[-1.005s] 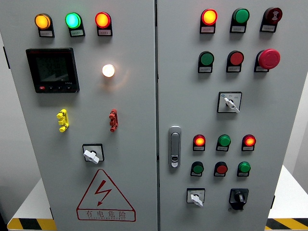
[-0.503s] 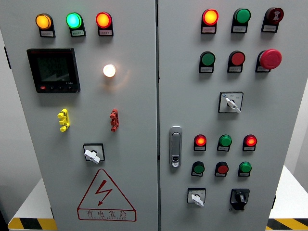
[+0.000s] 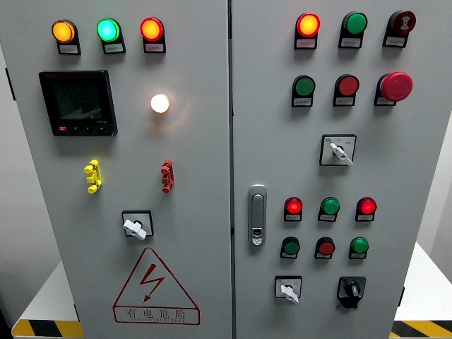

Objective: Trip black knob to open circuit

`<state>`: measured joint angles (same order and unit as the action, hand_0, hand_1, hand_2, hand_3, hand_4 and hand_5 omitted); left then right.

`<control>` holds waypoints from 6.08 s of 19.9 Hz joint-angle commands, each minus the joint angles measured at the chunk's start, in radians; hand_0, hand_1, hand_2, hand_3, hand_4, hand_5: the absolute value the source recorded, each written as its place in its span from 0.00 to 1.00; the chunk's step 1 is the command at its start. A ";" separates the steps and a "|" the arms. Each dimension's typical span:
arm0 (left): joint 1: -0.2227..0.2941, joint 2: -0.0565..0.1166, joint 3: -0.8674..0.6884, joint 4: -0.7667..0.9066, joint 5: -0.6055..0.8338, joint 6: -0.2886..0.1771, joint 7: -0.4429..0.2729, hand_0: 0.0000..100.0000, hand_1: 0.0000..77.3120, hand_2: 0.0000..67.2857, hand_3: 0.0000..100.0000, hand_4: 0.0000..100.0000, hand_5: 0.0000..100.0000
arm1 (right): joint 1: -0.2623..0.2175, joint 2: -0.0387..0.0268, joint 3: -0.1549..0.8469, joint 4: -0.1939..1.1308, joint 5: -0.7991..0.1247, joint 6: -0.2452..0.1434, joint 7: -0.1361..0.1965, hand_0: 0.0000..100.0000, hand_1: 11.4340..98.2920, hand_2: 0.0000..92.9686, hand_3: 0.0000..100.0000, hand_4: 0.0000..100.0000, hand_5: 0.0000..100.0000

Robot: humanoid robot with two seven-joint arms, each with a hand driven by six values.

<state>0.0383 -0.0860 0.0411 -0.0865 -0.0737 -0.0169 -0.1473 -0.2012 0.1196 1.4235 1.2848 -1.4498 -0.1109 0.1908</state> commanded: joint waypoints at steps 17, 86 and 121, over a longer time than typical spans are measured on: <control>0.000 0.000 0.000 0.001 0.000 0.000 0.000 0.00 0.04 0.19 0.21 0.07 0.02 | 0.249 0.0001 -0.018 0.235 -0.023 -0.104 -0.172 0.78 0.41 0.06 0.73 0.67 0.78; 0.000 -0.001 0.000 0.001 0.000 0.000 0.000 0.00 0.05 0.19 0.21 0.07 0.02 | 0.405 0.0170 -0.138 0.148 -0.021 -0.067 -0.220 0.83 0.39 0.07 0.93 0.97 1.00; 0.000 -0.001 0.000 -0.001 0.000 0.000 0.000 0.00 0.04 0.19 0.21 0.07 0.02 | 0.292 0.0077 -0.075 0.251 -0.023 -0.079 -0.211 0.84 0.38 0.07 0.85 0.85 1.00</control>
<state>0.0383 -0.0874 0.0409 -0.0861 -0.0736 -0.0169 -0.1473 0.1030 0.1273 1.3471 1.5256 -1.4722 -0.1902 -0.0211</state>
